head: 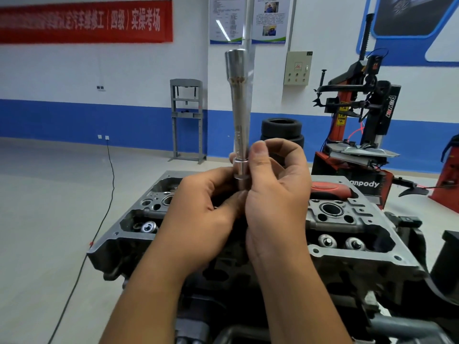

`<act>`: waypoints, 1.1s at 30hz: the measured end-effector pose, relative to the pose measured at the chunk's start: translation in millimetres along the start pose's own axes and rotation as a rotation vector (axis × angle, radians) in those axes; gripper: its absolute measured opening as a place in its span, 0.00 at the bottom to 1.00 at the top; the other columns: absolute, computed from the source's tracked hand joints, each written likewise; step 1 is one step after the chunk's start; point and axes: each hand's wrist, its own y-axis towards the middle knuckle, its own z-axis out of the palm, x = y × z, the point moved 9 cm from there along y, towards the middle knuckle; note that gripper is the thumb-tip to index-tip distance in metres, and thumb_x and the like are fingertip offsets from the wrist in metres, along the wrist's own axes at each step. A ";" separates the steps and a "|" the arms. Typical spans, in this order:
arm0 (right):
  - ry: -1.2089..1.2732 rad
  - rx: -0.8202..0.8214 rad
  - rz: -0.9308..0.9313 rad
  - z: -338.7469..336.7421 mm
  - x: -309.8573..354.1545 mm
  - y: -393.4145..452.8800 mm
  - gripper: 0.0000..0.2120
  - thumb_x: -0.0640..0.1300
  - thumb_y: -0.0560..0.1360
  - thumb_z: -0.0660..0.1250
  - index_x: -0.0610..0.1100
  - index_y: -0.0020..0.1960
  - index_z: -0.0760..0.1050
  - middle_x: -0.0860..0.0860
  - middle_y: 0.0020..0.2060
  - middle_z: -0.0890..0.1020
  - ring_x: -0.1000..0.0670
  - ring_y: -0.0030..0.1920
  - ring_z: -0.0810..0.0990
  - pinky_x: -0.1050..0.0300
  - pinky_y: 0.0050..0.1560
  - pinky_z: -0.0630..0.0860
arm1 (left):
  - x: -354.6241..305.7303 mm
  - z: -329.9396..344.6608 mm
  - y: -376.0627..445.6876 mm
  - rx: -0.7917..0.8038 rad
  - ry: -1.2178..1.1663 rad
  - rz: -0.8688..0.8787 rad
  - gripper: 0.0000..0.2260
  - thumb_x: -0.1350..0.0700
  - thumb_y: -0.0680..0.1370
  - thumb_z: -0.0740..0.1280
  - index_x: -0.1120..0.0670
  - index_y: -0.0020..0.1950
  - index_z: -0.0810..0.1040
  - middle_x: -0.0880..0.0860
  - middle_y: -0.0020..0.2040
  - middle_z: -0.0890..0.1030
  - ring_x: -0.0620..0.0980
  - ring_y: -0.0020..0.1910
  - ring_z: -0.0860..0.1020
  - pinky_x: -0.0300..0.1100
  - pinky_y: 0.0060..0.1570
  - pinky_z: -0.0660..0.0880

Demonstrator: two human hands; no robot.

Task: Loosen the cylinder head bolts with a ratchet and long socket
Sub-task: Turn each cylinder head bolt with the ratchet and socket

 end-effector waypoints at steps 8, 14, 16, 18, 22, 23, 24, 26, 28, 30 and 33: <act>0.056 -0.025 -0.052 -2.0 6.8 -1.6 0.18 0.45 0.68 0.80 0.47 0.51 0.75 0.52 0.34 0.80 0.49 0.36 0.82 0.56 0.41 0.81 | 0.3 -14.1 -3.1 -0.280 0.087 -0.003 0.08 0.57 0.68 0.79 0.48 0.45 0.87 0.42 0.40 0.88 0.40 0.40 0.86 0.35 0.41 0.82; -0.128 -0.051 -0.119 -3.7 11.5 -4.4 0.20 0.38 0.66 0.84 0.48 0.50 0.77 0.50 0.38 0.83 0.51 0.39 0.83 0.50 0.46 0.84 | -1.6 -11.7 -3.8 -0.235 0.178 -0.007 0.11 0.57 0.75 0.76 0.43 0.53 0.89 0.40 0.42 0.88 0.37 0.44 0.86 0.40 0.45 0.84; -0.149 -0.059 -0.139 -3.8 12.8 -4.5 0.19 0.37 0.65 0.84 0.47 0.48 0.77 0.50 0.38 0.84 0.51 0.39 0.84 0.49 0.46 0.85 | -2.1 -11.4 -3.4 -0.239 0.221 -0.010 0.08 0.52 0.76 0.75 0.41 0.53 0.88 0.41 0.42 0.88 0.39 0.43 0.86 0.47 0.46 0.85; -0.151 -0.058 -0.155 -3.3 13.5 -4.8 0.16 0.36 0.67 0.83 0.46 0.46 0.78 0.49 0.38 0.85 0.51 0.38 0.84 0.51 0.44 0.84 | -2.3 -9.3 -2.0 -0.196 0.274 -0.018 0.10 0.49 0.75 0.72 0.41 0.55 0.87 0.43 0.43 0.88 0.43 0.45 0.86 0.51 0.48 0.84; -0.158 -0.057 -0.142 -2.2 12.5 -4.2 0.07 0.39 0.77 0.75 0.47 0.47 0.77 0.48 0.37 0.85 0.49 0.39 0.86 0.57 0.43 0.81 | -0.7 -1.5 -0.6 -0.065 0.295 -0.025 0.12 0.59 0.80 0.71 0.44 0.59 0.84 0.42 0.47 0.87 0.42 0.47 0.85 0.52 0.48 0.84; -0.148 -0.048 -0.123 -1.4 10.5 -3.5 0.06 0.40 0.79 0.72 0.47 0.48 0.77 0.47 0.37 0.85 0.47 0.40 0.86 0.55 0.44 0.82 | 0.2 -2.3 -0.6 -0.080 0.304 -0.028 0.10 0.59 0.79 0.71 0.45 0.57 0.84 0.43 0.46 0.87 0.43 0.46 0.85 0.53 0.47 0.84; -0.131 -0.036 -0.097 -0.5 7.9 -3.1 0.05 0.40 0.81 0.70 0.47 0.48 0.77 0.47 0.37 0.86 0.46 0.40 0.87 0.53 0.45 0.84 | 0.4 -4.1 -0.9 -0.112 0.316 -0.025 0.08 0.58 0.79 0.72 0.46 0.55 0.84 0.44 0.44 0.87 0.44 0.44 0.85 0.53 0.45 0.83; -0.084 -0.008 -0.058 1.5 4.6 -3.4 0.04 0.41 0.81 0.71 0.46 0.49 0.77 0.45 0.38 0.86 0.47 0.39 0.86 0.53 0.44 0.83 | 0.2 -6.8 -1.8 -0.177 0.326 -0.020 0.06 0.54 0.76 0.73 0.46 0.52 0.85 0.45 0.42 0.87 0.46 0.41 0.84 0.53 0.43 0.83; -0.082 -0.012 -0.076 1.5 7.4 -4.5 0.09 0.42 0.75 0.77 0.47 0.49 0.77 0.47 0.38 0.85 0.52 0.38 0.85 0.60 0.41 0.81 | -1.0 -10.1 -3.0 -0.229 0.326 -0.021 0.09 0.50 0.75 0.74 0.44 0.54 0.85 0.44 0.42 0.87 0.43 0.41 0.84 0.50 0.44 0.83; -0.118 -0.033 -0.107 -1.3 9.4 -4.8 0.13 0.40 0.71 0.81 0.47 0.49 0.77 0.50 0.39 0.85 0.53 0.39 0.85 0.61 0.42 0.81 | -1.7 -12.7 -3.2 -0.250 0.337 -0.018 0.11 0.51 0.76 0.75 0.42 0.57 0.85 0.43 0.43 0.87 0.40 0.42 0.84 0.48 0.45 0.84; -0.145 -0.016 -0.116 -0.2 7.1 -3.9 0.12 0.38 0.74 0.78 0.49 0.48 0.76 0.50 0.39 0.85 0.52 0.39 0.85 0.58 0.45 0.82 | 1.1 -8.7 0.1 -0.166 0.328 -0.018 0.09 0.54 0.79 0.72 0.43 0.57 0.85 0.42 0.44 0.87 0.40 0.44 0.85 0.49 0.46 0.84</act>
